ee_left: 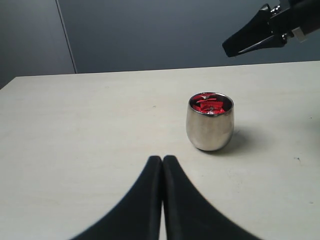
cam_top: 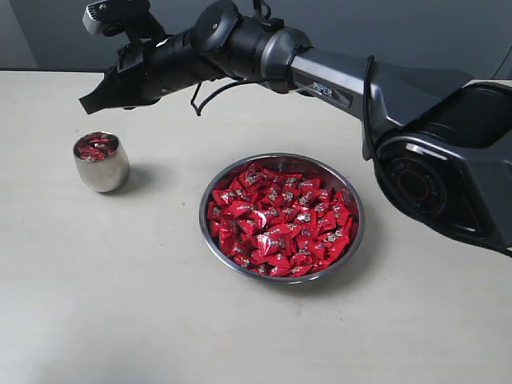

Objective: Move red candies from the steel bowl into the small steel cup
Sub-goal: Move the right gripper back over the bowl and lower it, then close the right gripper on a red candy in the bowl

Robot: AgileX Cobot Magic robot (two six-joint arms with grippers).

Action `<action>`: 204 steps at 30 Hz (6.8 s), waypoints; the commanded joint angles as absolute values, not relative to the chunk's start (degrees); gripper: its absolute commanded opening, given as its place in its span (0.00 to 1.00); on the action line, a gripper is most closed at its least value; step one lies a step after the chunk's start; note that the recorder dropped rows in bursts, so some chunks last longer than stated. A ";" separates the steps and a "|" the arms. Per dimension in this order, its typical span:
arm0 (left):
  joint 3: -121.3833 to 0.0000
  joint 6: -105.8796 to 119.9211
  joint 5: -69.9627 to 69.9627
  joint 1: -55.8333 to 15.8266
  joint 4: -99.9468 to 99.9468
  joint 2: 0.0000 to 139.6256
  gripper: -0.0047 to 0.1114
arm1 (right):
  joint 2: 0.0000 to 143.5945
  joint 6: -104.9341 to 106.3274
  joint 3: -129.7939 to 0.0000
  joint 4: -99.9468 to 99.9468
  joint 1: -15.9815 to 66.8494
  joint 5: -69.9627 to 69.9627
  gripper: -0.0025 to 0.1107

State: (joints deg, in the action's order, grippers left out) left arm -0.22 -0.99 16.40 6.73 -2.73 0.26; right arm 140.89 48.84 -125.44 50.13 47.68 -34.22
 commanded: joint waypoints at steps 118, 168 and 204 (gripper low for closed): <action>0.00 -1.12 16.31 6.77 -2.60 0.00 0.04 | 114.85 70.44 -58.60 78.90 29.99 -26.62 0.38; 0.00 -1.12 16.31 6.77 -2.60 0.00 0.04 | 117.48 69.36 -61.43 73.51 30.19 -31.04 0.38; 0.00 -1.12 16.31 6.77 -2.60 0.00 0.04 | 119.23 65.73 -63.05 68.23 32.15 -27.01 0.31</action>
